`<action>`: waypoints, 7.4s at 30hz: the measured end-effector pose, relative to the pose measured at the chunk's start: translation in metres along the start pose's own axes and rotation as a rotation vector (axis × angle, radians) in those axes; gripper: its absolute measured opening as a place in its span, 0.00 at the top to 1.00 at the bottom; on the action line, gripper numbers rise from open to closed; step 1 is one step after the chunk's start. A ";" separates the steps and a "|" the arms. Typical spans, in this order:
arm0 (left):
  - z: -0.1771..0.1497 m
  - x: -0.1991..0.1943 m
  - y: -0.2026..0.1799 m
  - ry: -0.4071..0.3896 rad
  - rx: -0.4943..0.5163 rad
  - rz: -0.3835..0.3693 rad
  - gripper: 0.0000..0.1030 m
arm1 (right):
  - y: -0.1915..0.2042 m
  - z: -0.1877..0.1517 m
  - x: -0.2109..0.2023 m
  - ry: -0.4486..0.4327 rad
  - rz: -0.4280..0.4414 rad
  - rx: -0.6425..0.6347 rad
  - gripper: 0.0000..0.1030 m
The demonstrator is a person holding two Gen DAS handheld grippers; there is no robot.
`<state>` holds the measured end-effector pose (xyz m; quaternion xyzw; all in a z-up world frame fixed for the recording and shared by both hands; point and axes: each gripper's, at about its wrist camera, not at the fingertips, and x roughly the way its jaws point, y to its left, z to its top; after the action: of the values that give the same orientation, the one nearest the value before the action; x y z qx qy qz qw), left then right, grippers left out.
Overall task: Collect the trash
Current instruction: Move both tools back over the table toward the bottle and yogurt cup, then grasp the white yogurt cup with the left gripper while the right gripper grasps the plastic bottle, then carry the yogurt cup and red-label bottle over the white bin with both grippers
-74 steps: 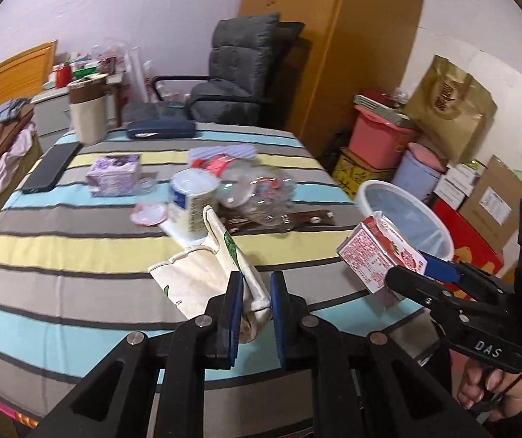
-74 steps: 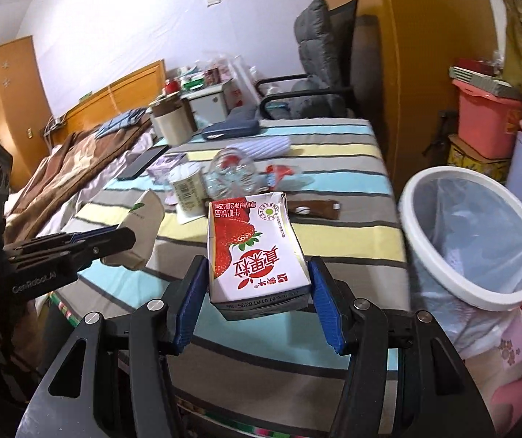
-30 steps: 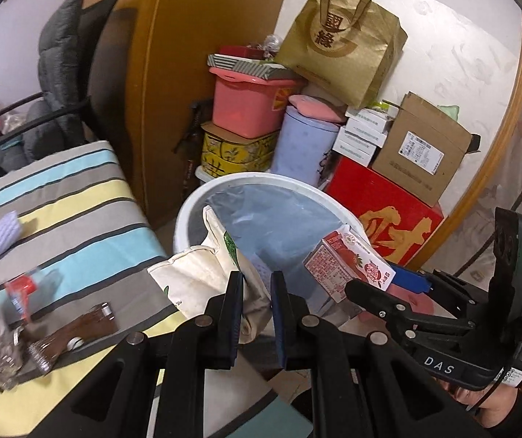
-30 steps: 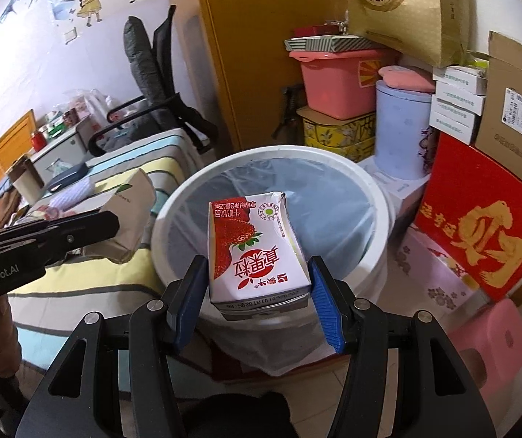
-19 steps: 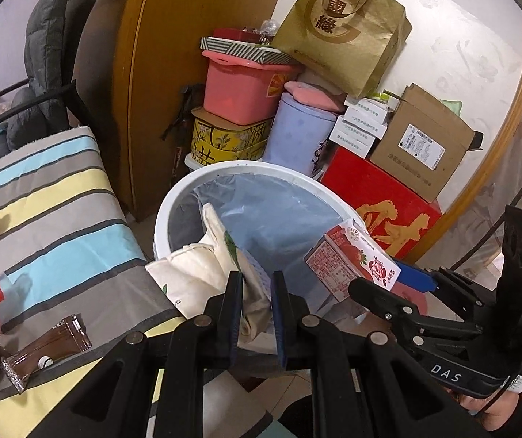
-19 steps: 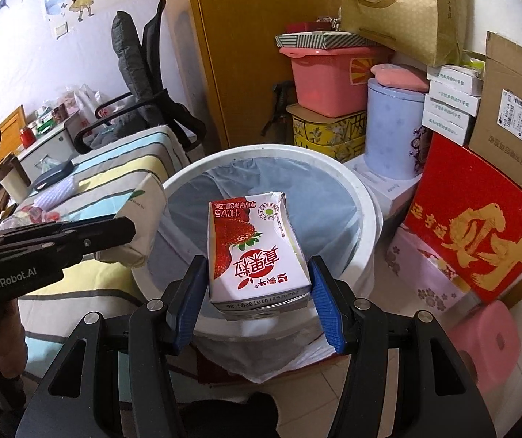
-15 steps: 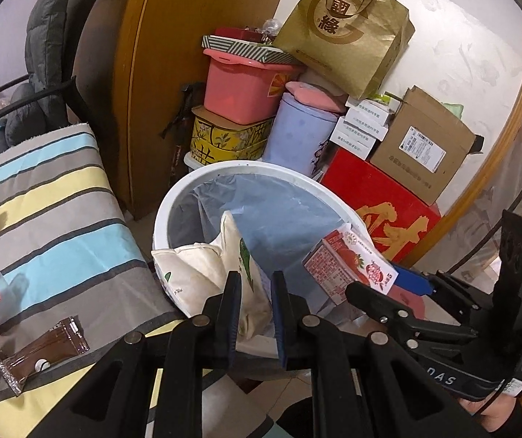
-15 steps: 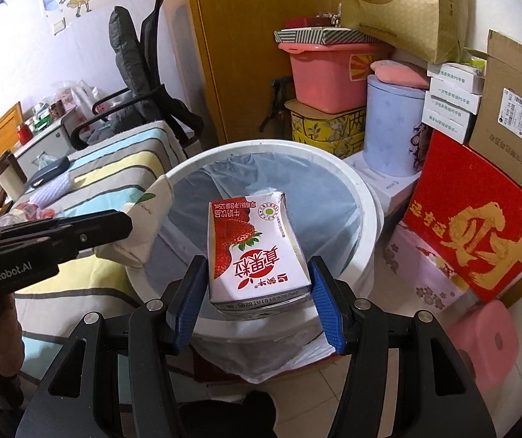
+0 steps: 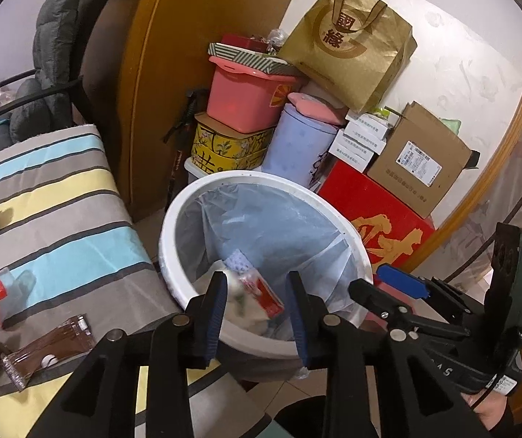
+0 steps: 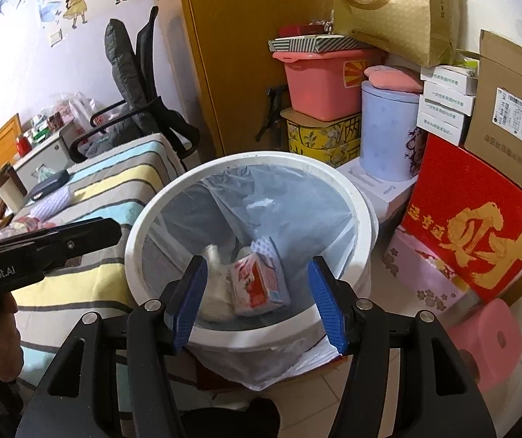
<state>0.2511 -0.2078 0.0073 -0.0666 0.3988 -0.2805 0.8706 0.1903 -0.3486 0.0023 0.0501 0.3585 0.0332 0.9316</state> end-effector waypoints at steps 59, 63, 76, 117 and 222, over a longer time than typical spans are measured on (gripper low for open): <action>-0.133 -0.204 0.069 -0.168 -0.166 0.398 0.68 | 0.152 -0.043 -0.073 -0.039 0.308 -0.260 0.36; -0.137 -0.206 0.076 -0.168 -0.183 0.412 0.68 | 0.159 -0.043 -0.070 -0.036 0.314 -0.275 0.36; -0.136 -0.213 0.100 -0.182 -0.222 0.472 0.68 | 0.174 -0.041 -0.057 -0.007 0.347 -0.302 0.36; -0.123 -0.219 0.190 -0.198 -0.335 0.480 0.50 | 0.235 -0.004 0.026 0.102 0.512 -0.438 0.37; -0.112 -0.186 0.103 -0.151 -0.202 0.367 0.47 | 0.157 -0.028 -0.021 0.164 0.471 -0.219 0.38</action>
<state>0.1168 -0.0087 0.0193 -0.1005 0.3641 -0.0705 0.9232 0.1519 -0.1928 0.0145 0.0284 0.4056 0.2915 0.8659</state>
